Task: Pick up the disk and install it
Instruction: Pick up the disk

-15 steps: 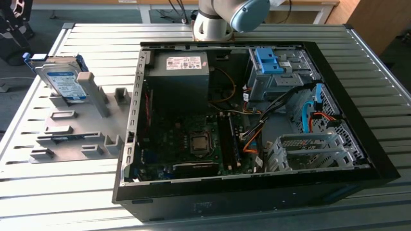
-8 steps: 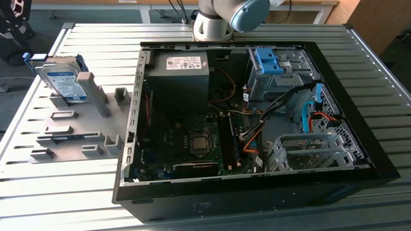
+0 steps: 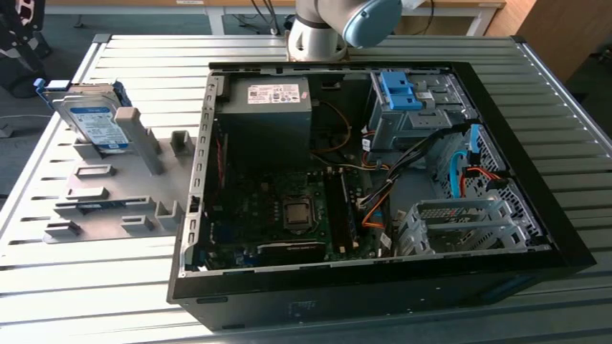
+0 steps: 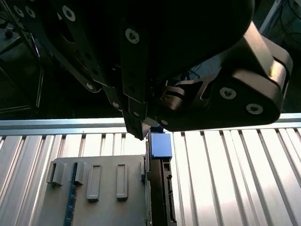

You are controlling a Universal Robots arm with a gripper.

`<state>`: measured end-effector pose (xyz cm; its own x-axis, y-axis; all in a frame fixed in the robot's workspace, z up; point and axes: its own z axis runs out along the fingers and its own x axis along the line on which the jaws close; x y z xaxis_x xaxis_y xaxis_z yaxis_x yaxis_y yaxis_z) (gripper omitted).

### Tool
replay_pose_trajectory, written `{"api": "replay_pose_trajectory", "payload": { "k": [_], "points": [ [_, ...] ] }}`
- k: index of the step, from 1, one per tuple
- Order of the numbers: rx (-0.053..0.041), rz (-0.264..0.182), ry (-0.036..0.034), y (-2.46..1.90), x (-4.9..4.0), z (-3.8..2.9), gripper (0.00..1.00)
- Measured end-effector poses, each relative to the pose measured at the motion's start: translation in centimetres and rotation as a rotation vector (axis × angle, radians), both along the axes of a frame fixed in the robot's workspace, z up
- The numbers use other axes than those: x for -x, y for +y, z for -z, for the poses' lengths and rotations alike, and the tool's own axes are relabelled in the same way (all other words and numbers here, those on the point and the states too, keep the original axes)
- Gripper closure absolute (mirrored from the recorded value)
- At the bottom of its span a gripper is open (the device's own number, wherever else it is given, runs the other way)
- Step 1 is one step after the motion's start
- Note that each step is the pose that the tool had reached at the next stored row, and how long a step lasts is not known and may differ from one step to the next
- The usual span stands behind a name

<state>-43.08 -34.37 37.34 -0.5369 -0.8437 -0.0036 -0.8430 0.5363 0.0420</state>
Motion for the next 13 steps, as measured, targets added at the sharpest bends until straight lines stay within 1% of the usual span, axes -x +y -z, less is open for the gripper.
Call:
{"api": "replay_pose_trajectory", "payload": {
  "k": [13],
  "points": [
    [0.0001, -0.079, 0.0001, 0.00, 0.00, 0.00, 0.89]
  ]
}}
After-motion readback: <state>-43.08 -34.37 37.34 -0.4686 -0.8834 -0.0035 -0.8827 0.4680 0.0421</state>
